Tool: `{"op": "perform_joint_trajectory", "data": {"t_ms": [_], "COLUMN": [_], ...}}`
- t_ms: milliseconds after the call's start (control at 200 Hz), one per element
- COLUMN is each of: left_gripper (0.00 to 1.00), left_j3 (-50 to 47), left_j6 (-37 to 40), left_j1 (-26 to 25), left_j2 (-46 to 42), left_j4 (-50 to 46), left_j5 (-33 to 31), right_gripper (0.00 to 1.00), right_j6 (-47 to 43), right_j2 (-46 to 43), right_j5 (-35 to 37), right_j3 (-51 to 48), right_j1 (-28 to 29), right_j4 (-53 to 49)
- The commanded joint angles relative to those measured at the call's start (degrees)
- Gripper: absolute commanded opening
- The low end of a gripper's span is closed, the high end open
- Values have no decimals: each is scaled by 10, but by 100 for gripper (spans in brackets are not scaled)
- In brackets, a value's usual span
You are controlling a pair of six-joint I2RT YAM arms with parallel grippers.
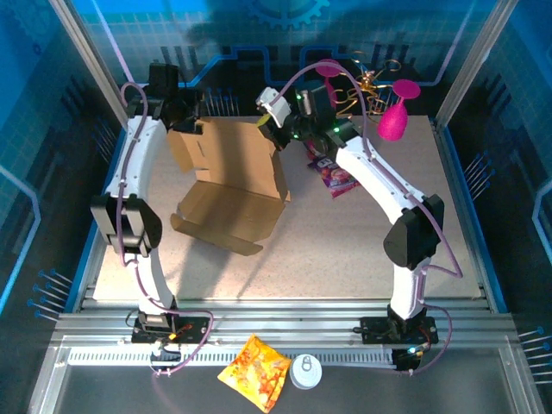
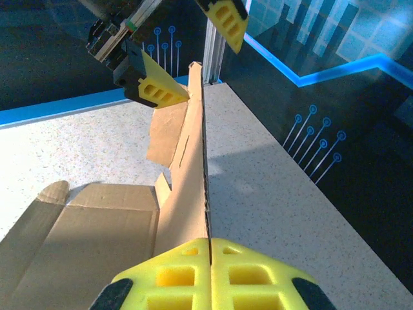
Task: Fold the paper box
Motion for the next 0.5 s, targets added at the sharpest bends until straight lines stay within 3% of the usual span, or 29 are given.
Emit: {"op": "perform_joint_trajectory", "data": {"t_ms": [0, 230, 495], "left_gripper": [66, 59, 24], "left_j3": [14, -18, -113], "left_j6": [27, 27, -18], "left_j1": [5, 4, 8], "left_j2": [8, 9, -20], "left_j4": [-34, -29, 39], "left_j5": [22, 31, 28], "right_gripper": [0, 0, 0], "right_j6": [-28, -35, -28], "right_j2": [-27, -25, -24], "right_j5": [-15, -34, -40], "right_j3": [-16, -24, -38], "right_j1": [-2, -9, -15], "right_j4": [51, 67, 80]}}
